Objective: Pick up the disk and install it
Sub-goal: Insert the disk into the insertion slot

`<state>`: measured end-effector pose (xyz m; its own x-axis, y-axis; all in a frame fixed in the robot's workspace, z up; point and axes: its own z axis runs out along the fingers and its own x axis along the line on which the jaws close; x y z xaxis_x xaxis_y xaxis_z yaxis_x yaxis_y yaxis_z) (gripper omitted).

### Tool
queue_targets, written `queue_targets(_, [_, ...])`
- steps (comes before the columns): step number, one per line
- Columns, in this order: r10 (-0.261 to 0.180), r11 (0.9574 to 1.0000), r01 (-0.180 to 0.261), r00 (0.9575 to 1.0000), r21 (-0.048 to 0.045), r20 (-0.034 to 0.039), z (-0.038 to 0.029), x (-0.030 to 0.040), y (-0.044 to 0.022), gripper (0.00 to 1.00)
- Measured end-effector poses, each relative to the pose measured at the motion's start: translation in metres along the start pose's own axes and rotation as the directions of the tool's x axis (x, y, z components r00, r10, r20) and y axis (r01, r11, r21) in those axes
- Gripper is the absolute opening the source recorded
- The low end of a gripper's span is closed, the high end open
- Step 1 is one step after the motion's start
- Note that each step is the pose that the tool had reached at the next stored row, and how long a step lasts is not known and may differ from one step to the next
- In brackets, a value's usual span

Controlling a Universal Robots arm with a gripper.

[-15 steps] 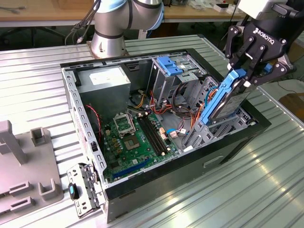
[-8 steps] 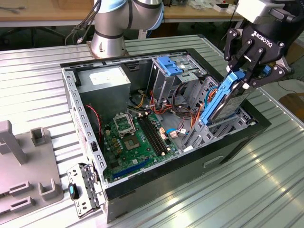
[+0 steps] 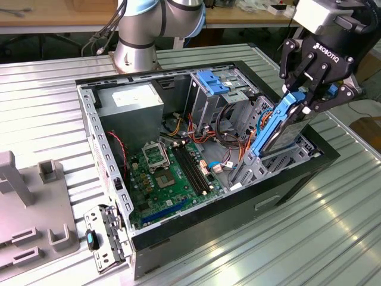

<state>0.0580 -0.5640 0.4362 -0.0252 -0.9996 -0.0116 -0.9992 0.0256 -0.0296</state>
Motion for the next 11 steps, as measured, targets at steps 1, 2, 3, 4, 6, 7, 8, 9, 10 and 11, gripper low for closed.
queue_targets(1, [0.000,1.0000,0.000,1.0000,0.0000,-0.0001,0.0023,0.0000,0.0001,0.37])
queue_targets(2, [0.000,1.0000,0.000,1.0000,0.0000,-0.0002,0.0036,0.0000,0.0001,0.37])
queue_targets(3, [0.000,1.0000,0.000,1.0000,-0.0001,-0.0001,0.0047,0.0000,0.0001,0.37])
queue_targets(4, [0.000,1.0000,0.000,1.0000,0.0000,0.0000,0.0056,0.0001,0.0002,0.37])
queue_targets(6, [0.000,1.0000,0.000,1.0000,0.0000,0.0000,0.0071,0.0001,0.0002,0.37])
queue_targets(7, [0.000,1.0000,0.000,1.0000,0.0000,0.0001,0.0080,0.0001,0.0002,0.37])
queue_targets(8, [0.000,1.0000,0.000,1.0000,0.0000,0.0001,0.0081,0.0001,0.0003,0.37])
queue_targets(9, [0.000,1.0000,0.000,1.0000,0.0000,0.0001,0.0082,0.0001,0.0003,0.37])
queue_targets(10, [0.000,1.0000,0.000,1.0000,-0.0001,0.0000,0.0081,0.0001,0.0002,0.37])
queue_targets(11, [0.000,1.0000,0.000,1.0000,-0.0001,0.0000,0.0082,0.0001,0.0003,0.37])
